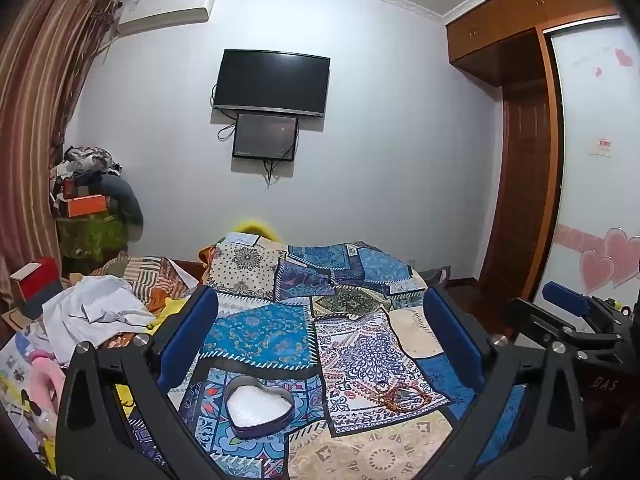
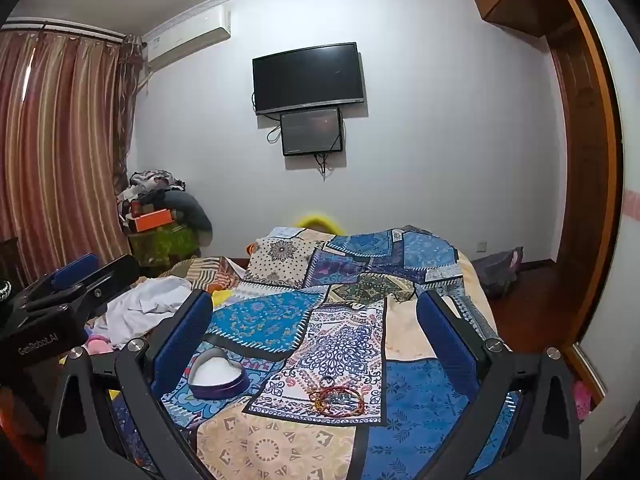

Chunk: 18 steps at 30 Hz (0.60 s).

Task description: Organize jewelry

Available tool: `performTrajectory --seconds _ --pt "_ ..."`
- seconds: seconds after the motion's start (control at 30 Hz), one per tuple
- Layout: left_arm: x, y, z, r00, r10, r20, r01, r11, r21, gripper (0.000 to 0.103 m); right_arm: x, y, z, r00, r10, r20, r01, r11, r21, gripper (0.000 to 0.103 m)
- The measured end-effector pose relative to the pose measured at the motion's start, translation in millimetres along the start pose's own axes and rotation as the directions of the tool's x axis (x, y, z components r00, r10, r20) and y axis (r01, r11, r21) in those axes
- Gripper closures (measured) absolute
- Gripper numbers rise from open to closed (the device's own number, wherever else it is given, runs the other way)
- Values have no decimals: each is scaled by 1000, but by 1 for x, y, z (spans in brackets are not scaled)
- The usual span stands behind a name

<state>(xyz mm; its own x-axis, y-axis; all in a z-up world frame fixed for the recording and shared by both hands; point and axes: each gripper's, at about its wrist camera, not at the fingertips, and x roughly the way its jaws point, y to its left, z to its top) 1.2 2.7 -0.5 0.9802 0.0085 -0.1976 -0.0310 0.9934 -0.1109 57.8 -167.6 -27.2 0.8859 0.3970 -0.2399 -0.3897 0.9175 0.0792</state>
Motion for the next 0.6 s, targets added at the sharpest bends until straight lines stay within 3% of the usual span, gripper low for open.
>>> performTrajectory --seconds 0.6 --pt "4 -1 -1 1000 12 -4 -12 1000 0 0 1 -1 -2 1000 2 1 -2 1000 6 2"
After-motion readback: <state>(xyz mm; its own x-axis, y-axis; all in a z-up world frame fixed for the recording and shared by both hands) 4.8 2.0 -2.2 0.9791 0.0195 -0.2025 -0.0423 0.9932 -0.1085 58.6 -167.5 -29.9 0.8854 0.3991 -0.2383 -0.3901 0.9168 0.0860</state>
